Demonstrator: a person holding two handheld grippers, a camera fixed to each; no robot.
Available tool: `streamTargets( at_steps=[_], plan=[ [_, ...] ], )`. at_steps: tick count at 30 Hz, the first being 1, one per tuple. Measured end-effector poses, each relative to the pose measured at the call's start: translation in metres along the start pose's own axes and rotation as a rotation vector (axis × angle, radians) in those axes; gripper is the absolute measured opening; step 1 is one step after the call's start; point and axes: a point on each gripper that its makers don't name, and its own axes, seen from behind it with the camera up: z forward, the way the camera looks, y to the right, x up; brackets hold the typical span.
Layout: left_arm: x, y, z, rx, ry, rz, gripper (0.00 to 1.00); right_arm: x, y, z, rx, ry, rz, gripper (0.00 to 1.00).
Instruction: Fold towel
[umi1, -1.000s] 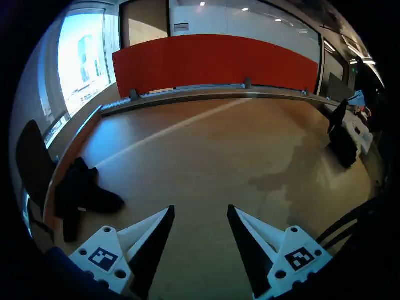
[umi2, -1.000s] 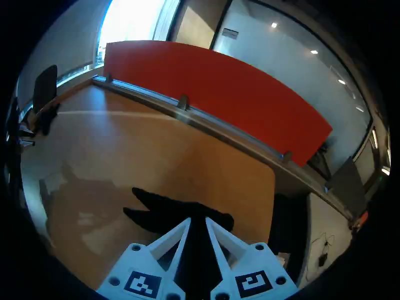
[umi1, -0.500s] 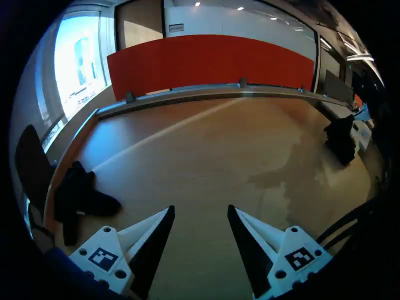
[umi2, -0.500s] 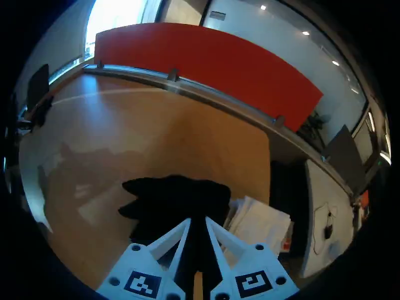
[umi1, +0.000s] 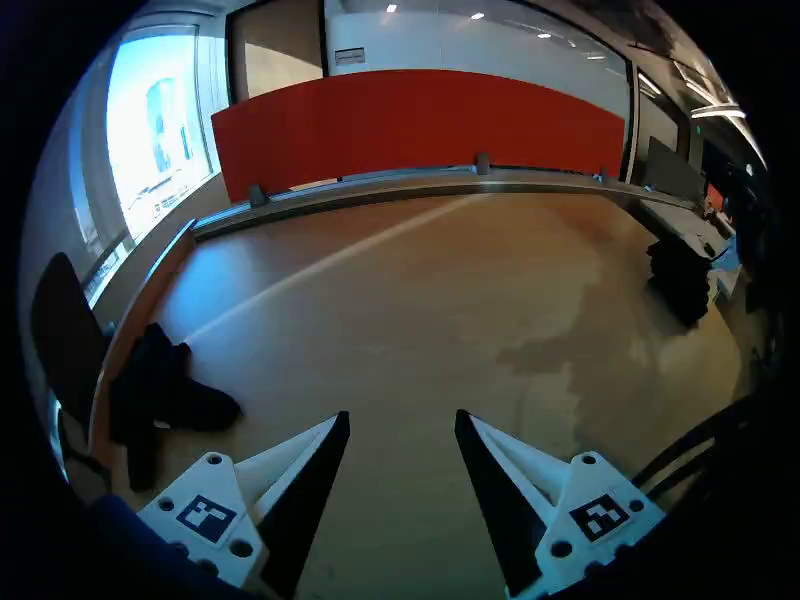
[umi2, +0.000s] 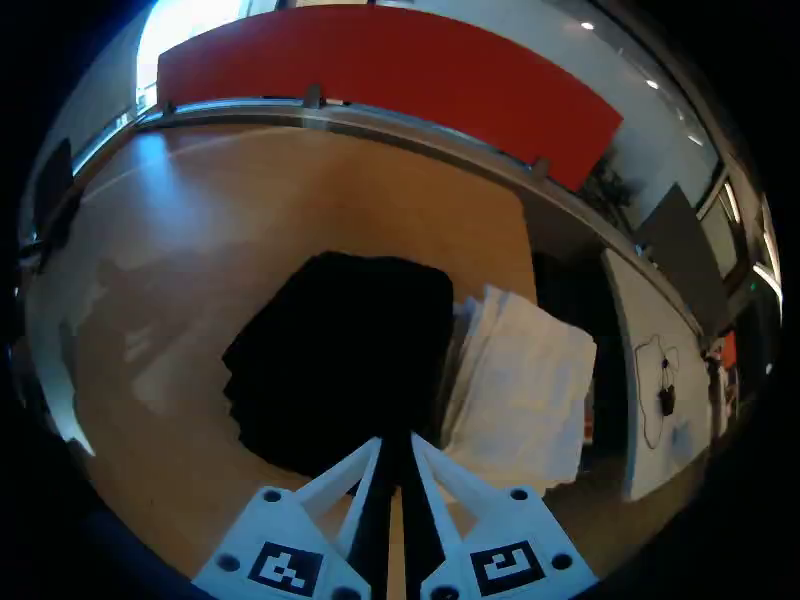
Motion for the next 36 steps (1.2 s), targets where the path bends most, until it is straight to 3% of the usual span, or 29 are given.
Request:
streamTargets(
  at_steps=[12, 22, 25, 29, 36],
  plan=[
    [-0.004, 0.001, -0.004, 0.008, -0.005, 0.002, 0.78, -0.029, 0.007, 0.018, -0.050, -0.068, 0.059, 0.07],
    [-0.006, 0.000, -0.005, 0.011, -0.007, 0.005, 0.78, -0.032, 0.009, 0.019, -0.067, -0.075, 0.071, 0.10],
    [-0.006, 0.000, -0.005, 0.010, -0.007, 0.004, 0.78, -0.035, 0.010, 0.017, -0.073, -0.077, 0.078, 0.20],
    [-0.005, 0.001, -0.005, 0.008, -0.005, 0.006, 0.78, -0.041, 0.012, 0.014, -0.091, -0.083, 0.081, 0.52],
    [-0.002, 0.002, -0.005, 0.002, 0.000, 0.009, 0.78, -0.048, 0.009, 0.012, -0.095, -0.084, 0.082, 0.92]
  ],
)
